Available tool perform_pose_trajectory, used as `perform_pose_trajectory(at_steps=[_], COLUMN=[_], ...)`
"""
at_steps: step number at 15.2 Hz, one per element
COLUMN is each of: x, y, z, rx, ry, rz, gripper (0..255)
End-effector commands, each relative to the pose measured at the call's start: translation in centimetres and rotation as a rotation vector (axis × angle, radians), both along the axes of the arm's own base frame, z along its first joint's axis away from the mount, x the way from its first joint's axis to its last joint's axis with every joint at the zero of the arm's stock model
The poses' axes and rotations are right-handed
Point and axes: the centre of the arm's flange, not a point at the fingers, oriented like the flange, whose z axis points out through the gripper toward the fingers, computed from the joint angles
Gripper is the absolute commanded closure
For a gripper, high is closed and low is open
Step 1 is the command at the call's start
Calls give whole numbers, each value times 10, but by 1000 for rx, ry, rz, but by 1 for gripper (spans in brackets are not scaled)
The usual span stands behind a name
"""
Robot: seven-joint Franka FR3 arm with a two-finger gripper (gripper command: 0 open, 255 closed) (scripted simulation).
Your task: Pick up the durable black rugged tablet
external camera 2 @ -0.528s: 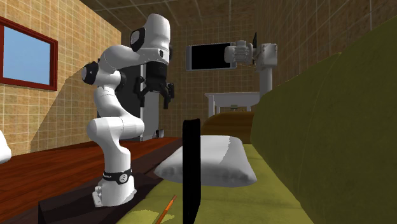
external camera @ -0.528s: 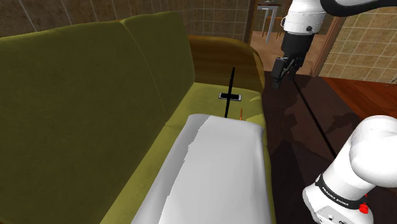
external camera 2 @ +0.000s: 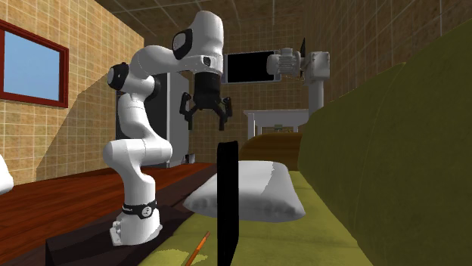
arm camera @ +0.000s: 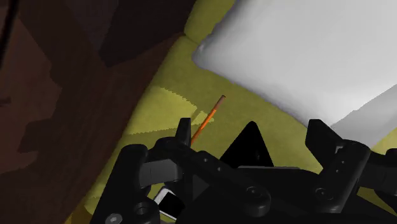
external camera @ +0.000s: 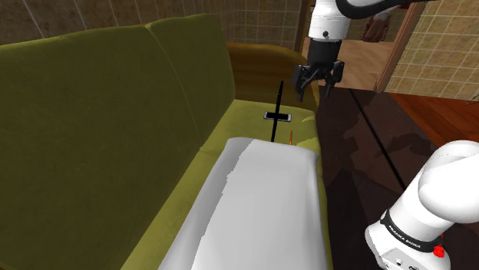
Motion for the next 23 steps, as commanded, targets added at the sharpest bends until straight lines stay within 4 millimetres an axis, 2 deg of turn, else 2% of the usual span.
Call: perform_pose_trajectory(at_steps=[1,4,8,9,16,18,19,23], x=[24,64,114,117,117,117,116,116], y=[6,4,-9,-10,-10,-10,-10,-10], z=[-5,-10,-16,-16,-56,-56,-56,-56], rx=[12,28,48,50,50,50,50,50], ry=[1,1,3,3,3,3,3,3], rz=[-127,-306,-545,-559,-559,-559,-559,-559], gripper=[0,0,0,0,0,0,255,255])
